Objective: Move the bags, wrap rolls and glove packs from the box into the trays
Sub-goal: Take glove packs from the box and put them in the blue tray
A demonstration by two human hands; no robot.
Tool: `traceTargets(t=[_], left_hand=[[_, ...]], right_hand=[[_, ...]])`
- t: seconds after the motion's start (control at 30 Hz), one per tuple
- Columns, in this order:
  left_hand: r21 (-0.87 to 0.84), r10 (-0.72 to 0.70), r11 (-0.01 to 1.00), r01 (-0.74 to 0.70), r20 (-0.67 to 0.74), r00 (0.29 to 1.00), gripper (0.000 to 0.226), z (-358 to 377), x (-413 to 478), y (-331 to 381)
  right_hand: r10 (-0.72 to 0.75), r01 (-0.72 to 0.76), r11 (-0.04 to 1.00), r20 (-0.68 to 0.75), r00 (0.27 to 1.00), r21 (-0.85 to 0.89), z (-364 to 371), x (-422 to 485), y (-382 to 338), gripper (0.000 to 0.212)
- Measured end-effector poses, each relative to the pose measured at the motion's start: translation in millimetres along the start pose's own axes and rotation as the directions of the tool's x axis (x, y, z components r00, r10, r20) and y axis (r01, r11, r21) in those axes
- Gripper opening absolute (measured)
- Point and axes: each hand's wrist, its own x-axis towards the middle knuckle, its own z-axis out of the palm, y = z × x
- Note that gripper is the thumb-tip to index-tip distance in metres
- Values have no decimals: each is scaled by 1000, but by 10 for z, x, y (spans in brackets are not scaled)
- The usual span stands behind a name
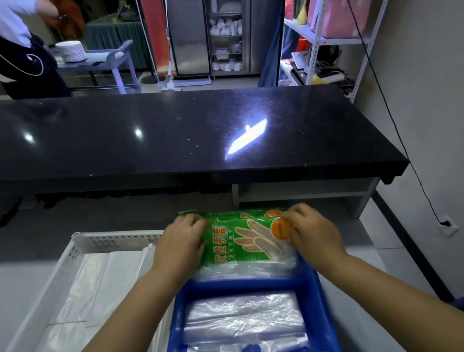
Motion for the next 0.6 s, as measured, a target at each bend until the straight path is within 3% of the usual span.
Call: traceTargets(t=[0.13,0.33,0.6], left_hand=[[20,12,1000,-13,70,997,48,153,189,125],[91,-1,996,-21,241,970,46,319,317,163],[-34,-88,995,94,138,986,44,282,264,141]], right_hand=[[162,-163,986,37,986,33,114,115,54,43],[205,-220,972,158,966,87,249,162,144,40],[144,-175,962,153,978,210,212,121,269,39]])
